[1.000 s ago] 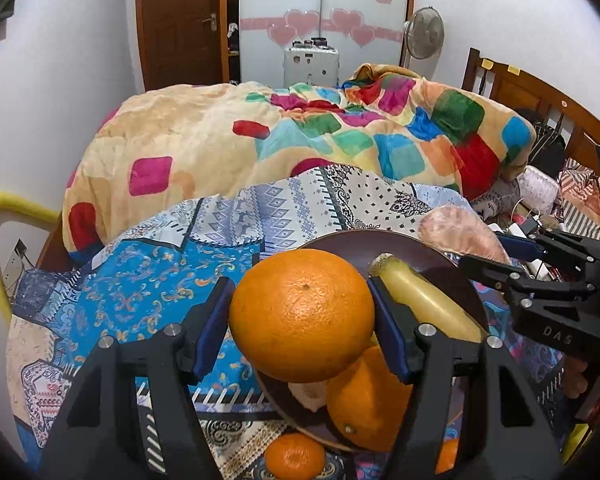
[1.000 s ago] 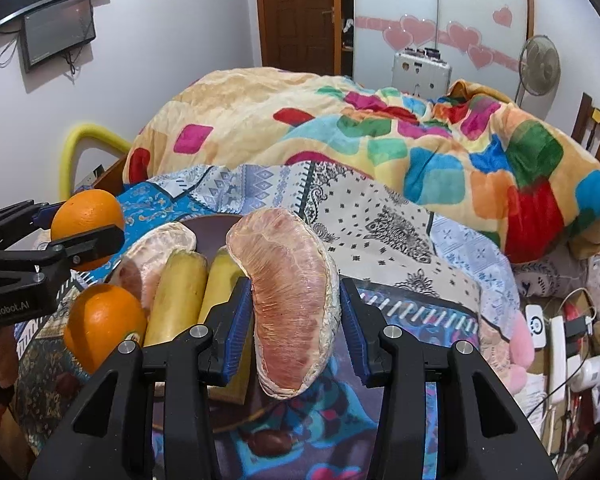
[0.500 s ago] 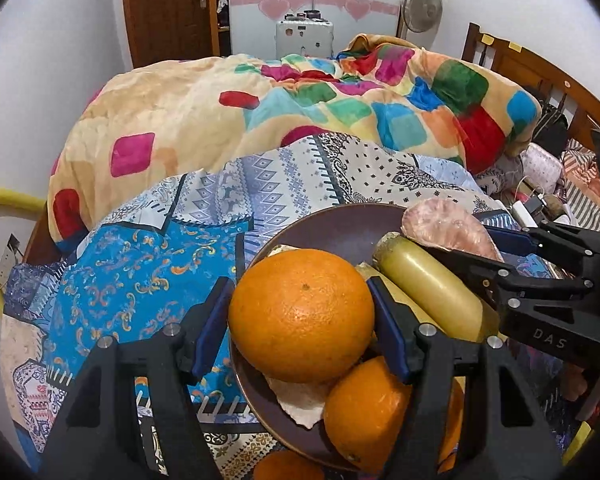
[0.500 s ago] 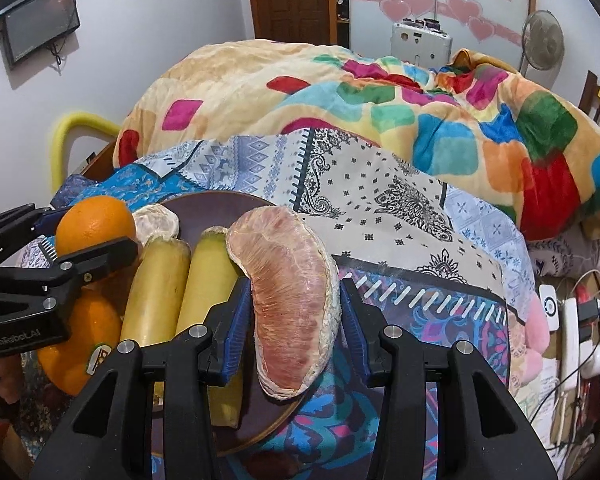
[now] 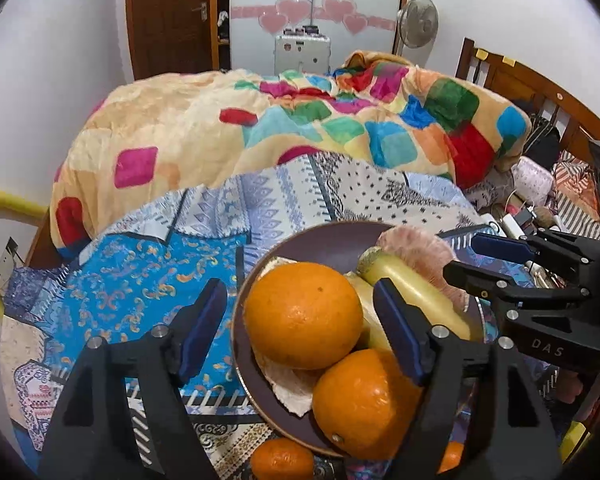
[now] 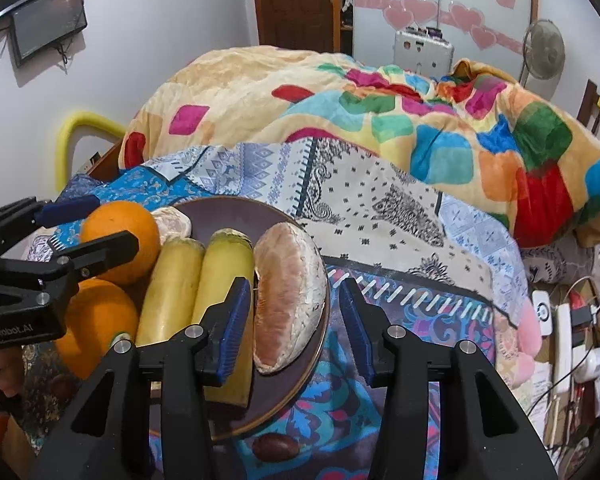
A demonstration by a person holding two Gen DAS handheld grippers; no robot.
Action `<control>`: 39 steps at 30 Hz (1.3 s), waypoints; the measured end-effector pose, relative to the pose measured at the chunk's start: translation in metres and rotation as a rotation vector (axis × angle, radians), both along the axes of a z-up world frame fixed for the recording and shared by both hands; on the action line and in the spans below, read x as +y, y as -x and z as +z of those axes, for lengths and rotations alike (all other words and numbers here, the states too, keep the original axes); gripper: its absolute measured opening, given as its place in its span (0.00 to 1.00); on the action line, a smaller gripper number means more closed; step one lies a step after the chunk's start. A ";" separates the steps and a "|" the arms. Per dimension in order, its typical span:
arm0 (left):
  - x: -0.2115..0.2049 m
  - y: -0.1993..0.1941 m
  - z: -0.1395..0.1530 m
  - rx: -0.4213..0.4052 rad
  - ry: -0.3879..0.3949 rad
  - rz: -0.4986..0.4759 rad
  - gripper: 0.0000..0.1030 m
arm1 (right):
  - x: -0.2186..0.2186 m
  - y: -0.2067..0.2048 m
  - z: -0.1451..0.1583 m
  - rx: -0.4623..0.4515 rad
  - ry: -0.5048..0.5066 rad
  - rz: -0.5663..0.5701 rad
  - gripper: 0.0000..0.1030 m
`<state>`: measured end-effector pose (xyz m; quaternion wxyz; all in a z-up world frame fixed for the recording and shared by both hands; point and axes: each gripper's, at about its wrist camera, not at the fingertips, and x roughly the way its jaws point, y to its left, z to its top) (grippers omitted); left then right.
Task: Organize fruits
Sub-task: 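Grasp a small orange on the cloth with the right tool while the left tool grasps another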
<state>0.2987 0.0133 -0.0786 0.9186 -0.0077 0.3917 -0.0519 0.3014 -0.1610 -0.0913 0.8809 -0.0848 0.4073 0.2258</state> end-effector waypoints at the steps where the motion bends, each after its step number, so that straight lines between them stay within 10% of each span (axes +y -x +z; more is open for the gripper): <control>1: 0.001 0.003 0.003 -0.006 0.001 0.002 0.73 | -0.001 0.002 0.002 -0.006 -0.001 0.001 0.42; 20: 0.011 0.102 0.039 -0.081 -0.033 0.053 0.81 | -0.009 0.081 0.048 -0.141 -0.064 0.012 0.61; 39: 0.027 0.167 -0.009 -0.003 -0.041 0.088 0.82 | 0.009 0.132 -0.006 -0.025 -0.060 0.074 0.67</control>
